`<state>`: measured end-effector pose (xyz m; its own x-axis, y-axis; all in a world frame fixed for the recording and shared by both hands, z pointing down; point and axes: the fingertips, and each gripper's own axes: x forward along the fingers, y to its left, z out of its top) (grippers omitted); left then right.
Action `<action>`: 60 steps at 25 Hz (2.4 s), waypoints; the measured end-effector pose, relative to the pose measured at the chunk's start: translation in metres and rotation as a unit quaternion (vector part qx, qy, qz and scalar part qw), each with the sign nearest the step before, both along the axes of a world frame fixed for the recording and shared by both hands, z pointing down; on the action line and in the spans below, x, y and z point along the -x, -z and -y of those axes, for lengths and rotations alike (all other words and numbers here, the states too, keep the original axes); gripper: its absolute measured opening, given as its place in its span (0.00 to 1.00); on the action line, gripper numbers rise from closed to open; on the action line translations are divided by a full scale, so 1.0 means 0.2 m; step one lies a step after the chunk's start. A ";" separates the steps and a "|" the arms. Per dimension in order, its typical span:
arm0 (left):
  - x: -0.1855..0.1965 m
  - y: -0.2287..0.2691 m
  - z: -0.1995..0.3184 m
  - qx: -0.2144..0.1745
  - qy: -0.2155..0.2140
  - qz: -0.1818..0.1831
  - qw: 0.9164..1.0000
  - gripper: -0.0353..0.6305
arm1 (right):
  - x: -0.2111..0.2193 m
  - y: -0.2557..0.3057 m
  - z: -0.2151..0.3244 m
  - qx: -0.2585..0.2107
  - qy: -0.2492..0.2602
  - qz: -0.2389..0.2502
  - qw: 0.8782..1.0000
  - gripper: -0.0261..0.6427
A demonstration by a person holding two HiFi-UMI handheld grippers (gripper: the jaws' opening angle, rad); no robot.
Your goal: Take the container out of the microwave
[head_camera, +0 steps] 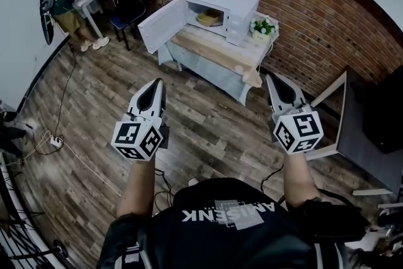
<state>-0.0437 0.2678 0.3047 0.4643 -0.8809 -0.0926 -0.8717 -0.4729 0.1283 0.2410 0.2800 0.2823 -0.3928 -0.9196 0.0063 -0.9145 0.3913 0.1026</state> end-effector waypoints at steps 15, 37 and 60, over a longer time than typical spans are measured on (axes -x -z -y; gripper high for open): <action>0.26 -0.05 0.03 0.002 -0.034 0.000 0.999 0.07 | 0.29 -0.03 0.02 0.004 -0.027 -0.011 1.000 0.11; 0.30 -0.04 0.60 0.001 0.006 -0.003 1.000 0.07 | 0.24 -0.03 0.73 -0.004 -0.014 0.003 1.000 0.10; -0.38 -0.01 1.57 0.022 -0.030 0.017 0.999 0.07 | -0.34 -0.06 1.62 -0.005 -0.024 0.004 1.000 0.10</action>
